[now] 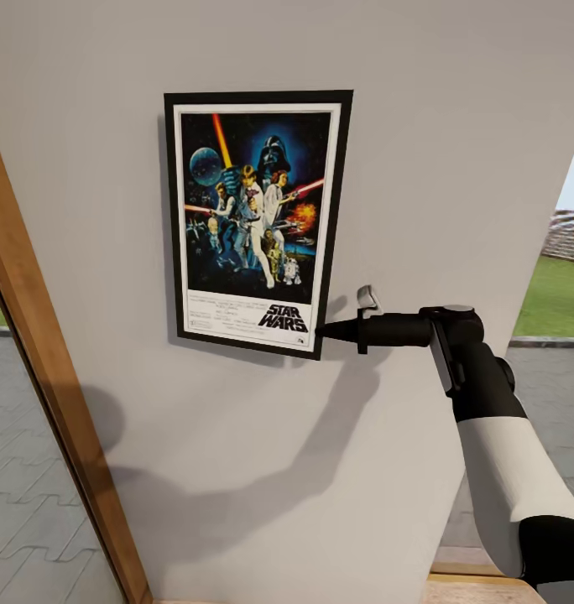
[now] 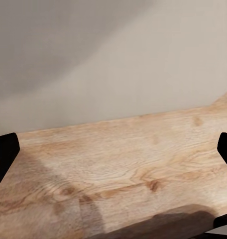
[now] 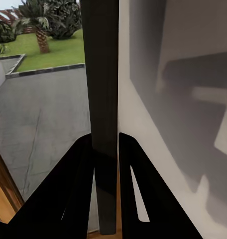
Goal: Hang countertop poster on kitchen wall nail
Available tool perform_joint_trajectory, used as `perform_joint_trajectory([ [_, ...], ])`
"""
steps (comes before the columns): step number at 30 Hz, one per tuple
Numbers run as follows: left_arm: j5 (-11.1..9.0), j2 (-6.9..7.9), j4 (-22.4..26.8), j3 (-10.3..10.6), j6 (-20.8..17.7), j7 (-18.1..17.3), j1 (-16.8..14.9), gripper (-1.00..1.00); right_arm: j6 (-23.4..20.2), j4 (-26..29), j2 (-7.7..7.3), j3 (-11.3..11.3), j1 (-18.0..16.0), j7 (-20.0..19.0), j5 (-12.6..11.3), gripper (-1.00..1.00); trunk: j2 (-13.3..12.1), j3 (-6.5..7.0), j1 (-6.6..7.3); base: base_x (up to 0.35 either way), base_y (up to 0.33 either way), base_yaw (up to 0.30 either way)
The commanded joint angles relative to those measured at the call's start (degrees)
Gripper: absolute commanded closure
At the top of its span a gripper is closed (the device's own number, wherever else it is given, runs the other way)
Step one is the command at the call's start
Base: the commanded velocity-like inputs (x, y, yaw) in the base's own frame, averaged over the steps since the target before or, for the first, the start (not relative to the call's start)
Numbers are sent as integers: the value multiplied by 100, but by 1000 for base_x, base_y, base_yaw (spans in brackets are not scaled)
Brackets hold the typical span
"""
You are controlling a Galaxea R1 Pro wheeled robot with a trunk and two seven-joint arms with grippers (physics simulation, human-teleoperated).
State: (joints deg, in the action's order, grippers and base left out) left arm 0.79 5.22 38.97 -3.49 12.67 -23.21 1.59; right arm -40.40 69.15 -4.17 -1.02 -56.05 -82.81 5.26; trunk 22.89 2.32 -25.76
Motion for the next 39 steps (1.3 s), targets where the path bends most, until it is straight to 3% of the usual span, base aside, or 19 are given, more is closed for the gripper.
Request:
perform_joint_trajectory([
  [1, 9, -3, 4, -20, 7, -34, 1, -100, -74, 3, 3, -12, -2, -60, 45, 100, 3, -1, -2, 0, 0, 0],
  [39, 14, -3, -12, -19, 7, -34, 0, -100, -74, 2, 3, -13, -2, -54, 45, 100, 3, -1, -2, 9, 0, 0],
])
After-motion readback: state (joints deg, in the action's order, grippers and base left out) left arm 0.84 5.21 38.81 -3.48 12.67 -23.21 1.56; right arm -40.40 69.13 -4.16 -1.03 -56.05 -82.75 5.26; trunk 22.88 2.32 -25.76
